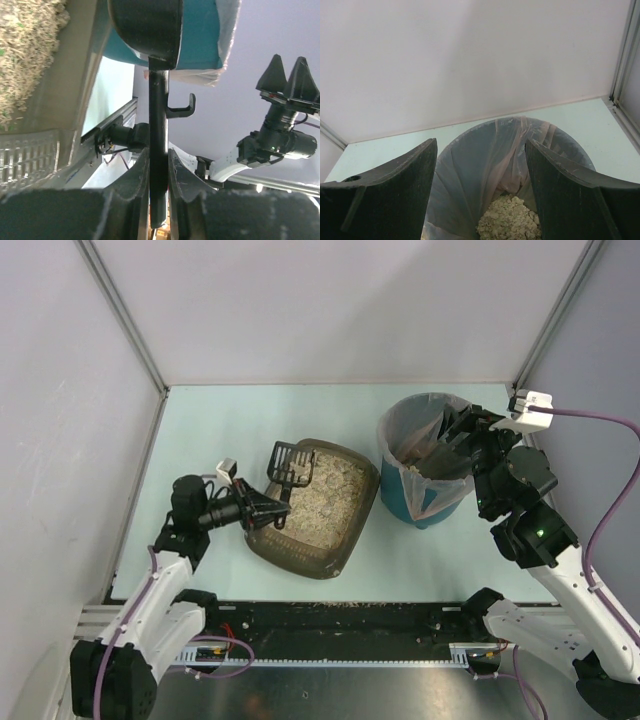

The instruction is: Clean the litter box

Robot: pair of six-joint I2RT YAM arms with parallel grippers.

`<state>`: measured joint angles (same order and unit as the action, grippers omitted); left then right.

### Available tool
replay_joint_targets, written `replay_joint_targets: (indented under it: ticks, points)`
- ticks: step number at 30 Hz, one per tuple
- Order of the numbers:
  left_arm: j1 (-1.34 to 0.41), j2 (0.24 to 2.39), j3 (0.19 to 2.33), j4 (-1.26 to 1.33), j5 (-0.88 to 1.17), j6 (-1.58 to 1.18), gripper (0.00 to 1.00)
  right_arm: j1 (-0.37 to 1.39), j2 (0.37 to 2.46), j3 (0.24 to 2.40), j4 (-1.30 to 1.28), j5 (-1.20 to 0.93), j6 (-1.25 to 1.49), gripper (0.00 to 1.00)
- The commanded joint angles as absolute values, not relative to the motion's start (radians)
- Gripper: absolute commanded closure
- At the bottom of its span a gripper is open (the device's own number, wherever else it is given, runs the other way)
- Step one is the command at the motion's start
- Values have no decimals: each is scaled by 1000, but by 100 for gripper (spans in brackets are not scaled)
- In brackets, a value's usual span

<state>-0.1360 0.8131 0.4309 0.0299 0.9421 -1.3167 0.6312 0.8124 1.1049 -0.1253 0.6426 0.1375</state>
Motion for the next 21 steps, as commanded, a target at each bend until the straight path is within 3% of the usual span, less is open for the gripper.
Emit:
replay_joint_targets:
  ticks: [1,21]
  points:
    - [-189,807,529,77,882,-1413,100,637,807,1106,-97,652,129,24]
    - [-548,1012,914,29,624,-1470,100,637,795,1108,-130,678,137,24]
